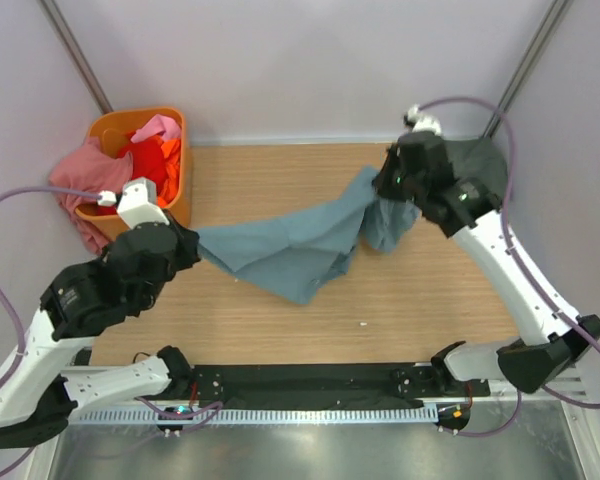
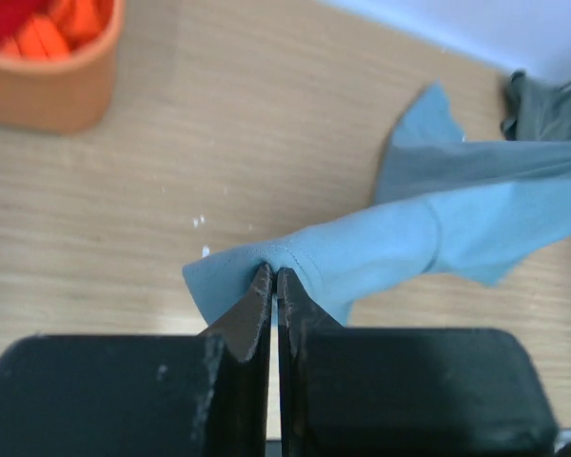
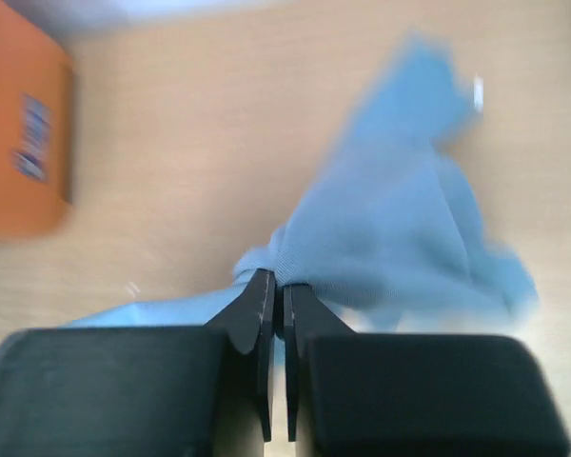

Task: Fold and stack the t-shirts
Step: Flatten the tshirt out

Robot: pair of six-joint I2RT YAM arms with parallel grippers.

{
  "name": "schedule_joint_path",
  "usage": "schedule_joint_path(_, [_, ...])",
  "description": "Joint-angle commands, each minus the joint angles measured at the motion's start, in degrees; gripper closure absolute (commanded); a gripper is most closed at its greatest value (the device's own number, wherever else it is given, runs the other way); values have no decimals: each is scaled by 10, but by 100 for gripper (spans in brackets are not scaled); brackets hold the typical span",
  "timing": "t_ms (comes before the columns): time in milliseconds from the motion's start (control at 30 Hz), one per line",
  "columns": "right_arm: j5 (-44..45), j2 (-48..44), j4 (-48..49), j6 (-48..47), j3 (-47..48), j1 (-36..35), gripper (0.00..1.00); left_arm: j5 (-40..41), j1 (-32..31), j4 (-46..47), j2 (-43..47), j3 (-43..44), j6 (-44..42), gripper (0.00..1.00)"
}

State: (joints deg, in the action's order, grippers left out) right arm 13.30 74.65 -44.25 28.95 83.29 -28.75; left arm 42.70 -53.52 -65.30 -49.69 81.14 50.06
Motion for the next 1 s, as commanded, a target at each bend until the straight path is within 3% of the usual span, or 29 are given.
schedule_joint_path(0, [27,95,-124,-89,167,13,89,63,0,-4,-35,47,-90,100])
schedule_joint_path(67, [16,153,-130,-107,222,45,44,65,1,19,-45,39,-98,100])
schedule_joint_path(100, [23,207,-137,-106,232,53,31,60,2,25,-56,21,-96,100])
schedule_joint_path(133, [47,223,-148,-106,240,57,25,52,2,34,-59,10,-93,100])
schedule_joint_path(200, [51,210,-138,-99,207,56,23,21,2,39,-66,-32,-80,100])
schedule_joint_path(267, [20,165,-72,-86,110,56,21,-8,2,51,-64,-69,-74,100])
schedule_joint_path(367, [2,89,-49,-58,23,54,21,-17,3,63,-54,-140,-65,100])
schedule_joint_path(500, [-69,-12,10,-13,-115,27,28,-29,6,77,-44,-210,-67,100])
schedule_joint_path(633, [-72,-65,33,17,-250,-28,36,-30,11,77,-37,-239,-85,100])
schedule_joint_path(800, [-36,-36,67,62,-317,-132,47,-38,12,85,-28,-252,-93,100])
schedule_joint_path(967, [25,42,86,70,-323,-175,45,-28,13,85,-24,-257,-94,100])
